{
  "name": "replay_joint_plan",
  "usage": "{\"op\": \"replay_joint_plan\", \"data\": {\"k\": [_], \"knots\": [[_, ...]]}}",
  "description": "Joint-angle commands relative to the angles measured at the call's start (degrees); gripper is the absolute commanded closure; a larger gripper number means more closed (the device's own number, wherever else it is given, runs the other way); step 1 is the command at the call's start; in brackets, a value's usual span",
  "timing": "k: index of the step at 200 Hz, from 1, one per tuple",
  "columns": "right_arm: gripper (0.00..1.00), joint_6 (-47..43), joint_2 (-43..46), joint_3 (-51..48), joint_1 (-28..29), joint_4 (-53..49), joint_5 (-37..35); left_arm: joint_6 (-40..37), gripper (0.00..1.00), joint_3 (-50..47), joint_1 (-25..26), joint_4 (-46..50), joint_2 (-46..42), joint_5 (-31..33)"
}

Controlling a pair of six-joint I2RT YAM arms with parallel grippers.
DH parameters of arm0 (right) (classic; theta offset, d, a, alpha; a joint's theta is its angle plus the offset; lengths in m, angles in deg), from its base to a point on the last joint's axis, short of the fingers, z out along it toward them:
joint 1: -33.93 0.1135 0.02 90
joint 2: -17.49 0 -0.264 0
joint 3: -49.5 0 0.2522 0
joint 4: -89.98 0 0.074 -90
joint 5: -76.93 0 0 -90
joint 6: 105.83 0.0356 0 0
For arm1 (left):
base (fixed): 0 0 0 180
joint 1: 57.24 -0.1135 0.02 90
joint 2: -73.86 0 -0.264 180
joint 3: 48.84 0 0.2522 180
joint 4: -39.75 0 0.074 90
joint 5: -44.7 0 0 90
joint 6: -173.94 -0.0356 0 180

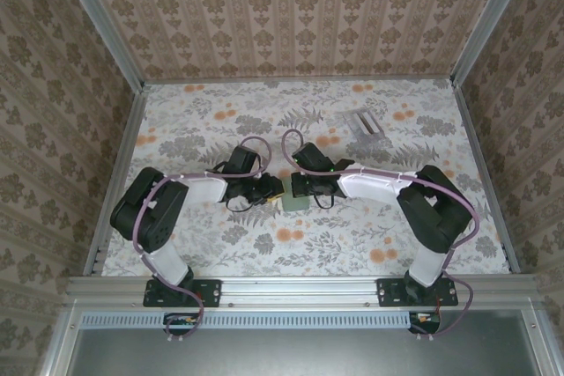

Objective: Put the credit cards into the card holder

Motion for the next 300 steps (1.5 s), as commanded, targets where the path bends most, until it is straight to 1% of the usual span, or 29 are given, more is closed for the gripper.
{"op": "replay_joint_plan", "data": {"k": [1,112,151,202,230,245,283,300], "knots": [[1.0,1.24,-1.19,-0.98,-0.21,1.31,1.45,1.16,0.76,-1.02,-0.41,-0.95,1.07,-0.91],[1.0,1.85,-2.43,-2.43,-0.22,3.32,2.71,2.33,0.78,-1.02,-0.32,-2.12,2.04,-0.97],[1.0,3.62,-1.84,-5.04,-0.21,6.99,3.6,2.76,0.79,-1.24,-0.32,-2.44,2.04,-0.72],[1.0,3.43,-0.35,-9.99,-0.26,10.92,2.07,3.32,0.79,-1.89,-0.32,-3.08,1.97,-0.53],[1.0,-0.52,1.58,-14.92,-0.23,15.31,3.63,3.89,0.79,-2.52,-0.4,-3.76,2.06,-0.29],[1.0,-2.71,1.59,-18.21,-0.23,19.8,3.93,3.96,0.8,-2.6,-0.41,-3.97,2.13,-0.17],[1.0,-7.87,-3.9,-24.12,0.06,32.52,7.57,4.5,0.79,-3.07,-0.49,-4.95,2.57,-0.27],[1.0,-10.33,-4.19,-26.08,0.04,35.41,6.95,4.88,0.8,-3.6,-0.49,-5.59,2.57,-0.26]]}}
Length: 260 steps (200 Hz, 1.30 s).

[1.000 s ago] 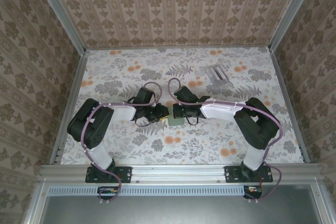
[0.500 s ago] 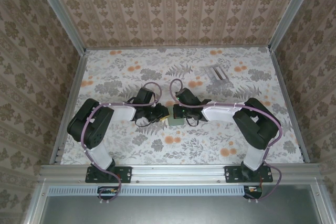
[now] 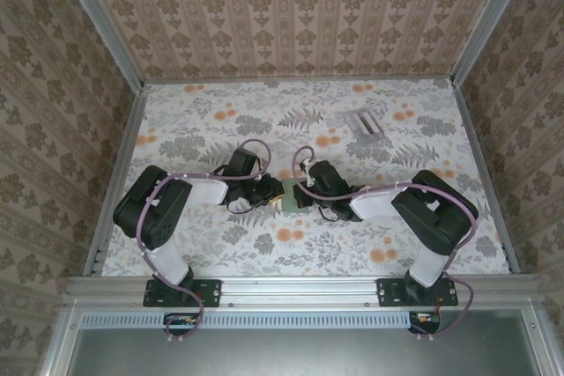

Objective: Put the credit cards into the card holder

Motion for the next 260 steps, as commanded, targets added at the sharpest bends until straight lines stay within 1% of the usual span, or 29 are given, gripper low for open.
{"op": "replay_joint_plan", "data": {"k": [1,21,37,79,107,116,137,152,176,186,197,204,208,219,236,246,258,260], "knots": [[1.0,-5.39,-5.0,-5.6,0.44,-1.55,3.03,1.3,0.8,-1.55,-0.49,-0.44,1.48,0.79],[1.0,-6.63,-4.87,-8.74,0.26,2.86,1.22,1.78,0.8,-2.03,-0.58,-0.95,1.13,0.68],[1.0,-6.73,-5.49,-9.79,0.14,4.63,0.73,1.82,0.8,-1.93,-0.67,-0.89,0.91,0.85],[1.0,-8.14,-5.77,-15.54,0.57,14.66,-0.4,1.83,0.8,-1.4,-0.76,-0.53,0.78,0.85],[1.0,-7.42,-9.38,-18.29,1.17,20.34,-2.17,1.87,0.8,-1.62,-1.01,-0.59,0.35,0.6],[1.0,-7.85,-9.56,-17.47,1.18,19.38,-1.74,1.85,0.8,-1.88,-1.18,-0.63,0.0,0.54],[1.0,-9.11,-5.93,-14.28,1.16,14.3,-1.31,1.45,0.79,-2.28,-1.87,-0.55,-1.58,0.58],[0.88,-9.06,-1.95,-11.55,0.87,10.38,-1.09,-0.16,0.78,-2.15,-2.45,1.37,-3.82,1.07],[0.7,-9.14,5.21,-7.31,0.29,5.52,-0.91,-4.74,0.77,-1.02,-3.75,7.97,-9.28,3.46],[0.69,-9.36,8.48,-5.2,0.06,2.54,-1.66,-6.79,0.77,-0.47,-4.83,10.9,-11.78,4.53],[0.69,-8.87,11.72,-1.59,-0.32,-3.67,-2.96,-8.74,0.77,-0.02,-6.14,13.63,-14.52,5.42],[0.66,-9.25,13.8,0.17,-0.56,-6.42,-2.74,-9.93,0.77,0.2,-6.74,15.01,-16.18,5.6],[0.64,-9.47,15.07,0.96,-0.64,-7.69,-3.09,-10.59,0.77,0.38,-8.73,15.88,-17.16,5.81],[0.57,-9.96,18.92,1.92,-0.76,-9.6,-4.07,-12.43,0.76,0.85,-10.89,17.92,-19.4,6.43],[0.47,-11.06,25.27,2.38,-1.34,-12.33,-6.12,-15.74,0.67,2.23,-13.95,21.66,-22.85,8.34],[0.42,-10.84,28.33,3.43,-1.72,-16.6,-10.1,-17.83,0.61,3.42,-15.16,24.17,-25.18,11.24],[0.3,-10.32,31.82,5.47,-2.36,-23.17,-14.72,-20.82,0.57,4.64,-15.8,26.37,-28.03,15.66],[0.26,-10.56,32.54,5.68,-2.46,-23.99,-15.14,-21.46,0.57,4.79,-15.86,26.69,-28.5,16.44]]}}
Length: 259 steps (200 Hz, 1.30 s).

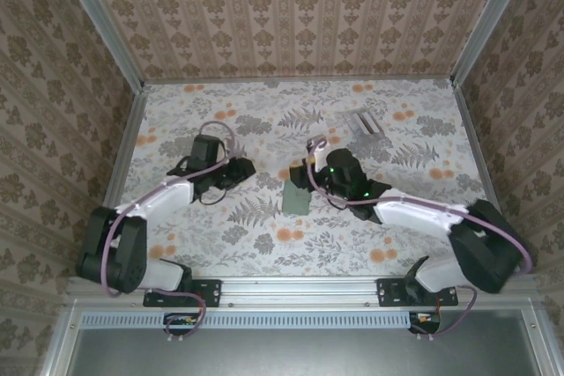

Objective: Put the credit cards into the card holder

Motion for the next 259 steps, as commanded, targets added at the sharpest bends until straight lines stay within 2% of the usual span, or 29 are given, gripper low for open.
{"op": "replay_joint_plan", "data": {"k": [1,16,39,48,53,55,58,68,83,95,101,111,115,124,140,161,179,191,206,219,233,241,247,259], "knots": [[0.25,-0.34,6.1,3.04,-1.32,-14.75,-9.47,-8.87,0.56,3.33,-1.27,8.02,-5.15,8.45],[0.13,-1.81,11.29,2.81,-1.59,-17.9,-14.59,-12.67,0.52,4.12,-1.47,9.03,-8.6,13.76],[0.08,-5.23,19.19,-0.06,-2.32,-18.06,-22.05,-18.64,0.46,3.76,-1.55,8.17,-12.91,20.13],[0.06,-6.19,21.76,-1.2,-2.85,-18.04,-25.15,-21.3,0.3,3.37,-1.47,7.57,-14.21,22.71],[0.02,-6.65,22.88,-1.96,-3.35,-17.85,-26.49,-22.73,0.16,3.01,-1.45,7.27,-14.8,24.31],[0.01,-6.86,23.28,-2.35,-3.53,-17.51,-26.98,-23.28,0.05,2.84,-1.41,7.13,-15.04,25.1],[0.01,-7.48,23.8,-3.06,-3.93,-17.07,-27.41,-24.12,0.01,2.53,-1.32,6.94,-15.39,26.34],[0.0,-12.02,25.58,-6.53,-4.78,-12.96,-28.62,-27.04,0.0,1.25,-0.16,6.07,-16.38,32.58],[0.0,-16.37,27.11,-12.31,-5.72,-7.22,-33.86,-35.62,0.0,-3.11,5.78,-0.55,-16.99,48.43],[0.0,-16.43,27.62,-15.44,-7.84,-4.3,-35.46,-41.9,0.0,-6.86,8.68,-7.32,-16.73,53.95],[0.0,-16.62,27.72,-16.63,-9.37,-3.19,-34.3,-44.7,0.0,-8.65,8.58,-10.48,-16.5,52.4],[0.0,-17.09,27.48,-18.4,-12.54,-1.5,-30.74,-53.4,0.0,-12.95,7.87,-18.24,-15.76,44.66],[0.0,-17.19,27.04,-19.23,-13.92,-0.5,-29.64,-55.05,0.0,-14.87,6.05,-21.55,-15.31,43.79],[0.0,-17.21,25.67,-21.05,-16.36,2.43,-28.93,-56.1,0.0,-18.35,4.35,-28.42,-14.23,42.58],[0.0,-17.56,22.29,-23.91,-20.11,7.85,-29.65,-55.98,0.0,-22.24,-0.82,-35.98,-12.56,35.08],[0.0,-18.09,16.86,-25.99,-25.03,13.86,-24.62,-53.65,0.0,-22.65,-6.47,-38.5,-8.71,28.56],[0.0,-17.29,9.9,-26.7,-29.19,20.84,-19.22,-52.95,0.0,-21.87,-9.1,-42.9,-3.14,25.81],[0.0,-16.86,4.87,-26.19,-30.75,25.99,-18.2,-51.88,0.0,-21.34,-10.14,-45.89,-1.03,25.6],[0.0,-17.75,-0.84,-26.05,-32.7,35.15,-12.62,-52.51,0.0,-21.61,-11.58,-51.35,2.21,25.81],[0.0,-17.45,-8.09,-25.1,-33.92,40.35,-12.17,-49.65,0.0,-22.28,-14.96,-58.3,7.64,24.63],[0.0,-15.82,-16.25,-24.2,-36.28,47.18,-10.05,-46.87,0.0,-24.64,-18.46,-71.31,14.66,22.76],[0.0,-15.54,-15.36,-23.35,-36.44,43.0,-9.2,-45.18,0.0,-24.84,-19.13,-65.84,11.87,22.58],[0.0,-15.09,-13.45,-22.28,-36.68,38.05,-8.87,-44.97,0.0,-24.56,-19.19,-65.58,11.55,23.22],[0.0,-15.15,-15.46,-21.4,-37.02,39.75,-8.45,-45.78,0.0,-24.06,-19.15,-67.74,13.13,22.34]]}}
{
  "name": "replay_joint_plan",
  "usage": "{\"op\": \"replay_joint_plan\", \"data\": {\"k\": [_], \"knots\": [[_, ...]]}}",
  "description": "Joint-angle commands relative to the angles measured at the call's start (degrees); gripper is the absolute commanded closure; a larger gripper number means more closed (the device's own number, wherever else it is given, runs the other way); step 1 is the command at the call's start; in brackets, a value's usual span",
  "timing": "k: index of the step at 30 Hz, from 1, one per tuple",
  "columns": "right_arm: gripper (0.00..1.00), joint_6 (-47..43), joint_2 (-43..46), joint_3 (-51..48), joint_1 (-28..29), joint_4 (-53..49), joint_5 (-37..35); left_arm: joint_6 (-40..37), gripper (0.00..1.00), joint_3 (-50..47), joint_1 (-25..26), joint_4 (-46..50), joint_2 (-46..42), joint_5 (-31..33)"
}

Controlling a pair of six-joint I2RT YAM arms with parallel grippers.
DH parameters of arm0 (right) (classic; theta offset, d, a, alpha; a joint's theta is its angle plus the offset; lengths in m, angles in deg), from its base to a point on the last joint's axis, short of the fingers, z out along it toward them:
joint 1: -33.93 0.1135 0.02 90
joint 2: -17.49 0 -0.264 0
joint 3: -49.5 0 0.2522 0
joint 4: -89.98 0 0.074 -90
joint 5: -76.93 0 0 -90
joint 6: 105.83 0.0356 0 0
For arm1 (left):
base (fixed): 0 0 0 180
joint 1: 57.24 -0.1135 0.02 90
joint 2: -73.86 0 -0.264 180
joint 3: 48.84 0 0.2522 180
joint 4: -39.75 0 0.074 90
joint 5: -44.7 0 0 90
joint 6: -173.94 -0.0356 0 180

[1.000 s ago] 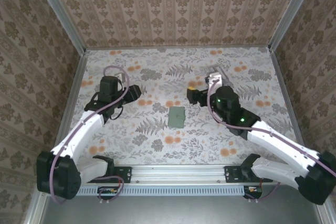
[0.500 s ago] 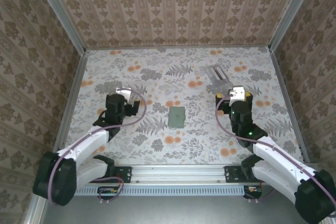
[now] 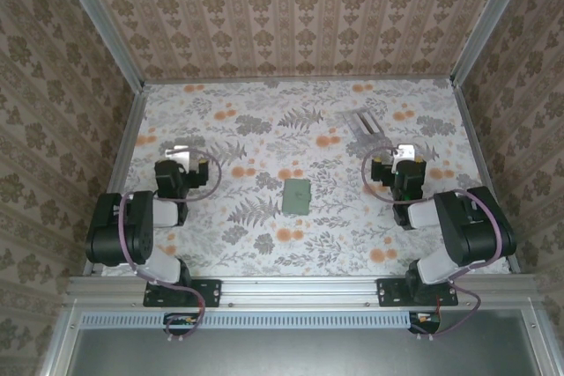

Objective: Put the credit cards into the card holder

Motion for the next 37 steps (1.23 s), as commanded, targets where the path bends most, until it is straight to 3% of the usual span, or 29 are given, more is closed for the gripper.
{"op": "replay_joint_plan", "data": {"k": [1,3,6,37], "knots": [[0.0,1.48,-0.49,3.26,-1.02,4.71,3.82,2.63,0.0,0.0,-0.42,-8.46,0.31,-3.2],[0.0,2.63,0.27,6.12,-1.9,-1.97,4.24,2.51,0.0,2.56,-0.43,-2.94,-0.09,-3.63],[0.0,2.82,0.24,5.47,-2.03,-0.77,3.96,1.75,0.0,5.29,0.03,2.07,-0.01,-4.11],[0.0,2.78,0.44,5.53,-2.03,-1.25,4.31,1.48,0.0,5.42,0.6,2.4,-0.01,-3.38]]}}
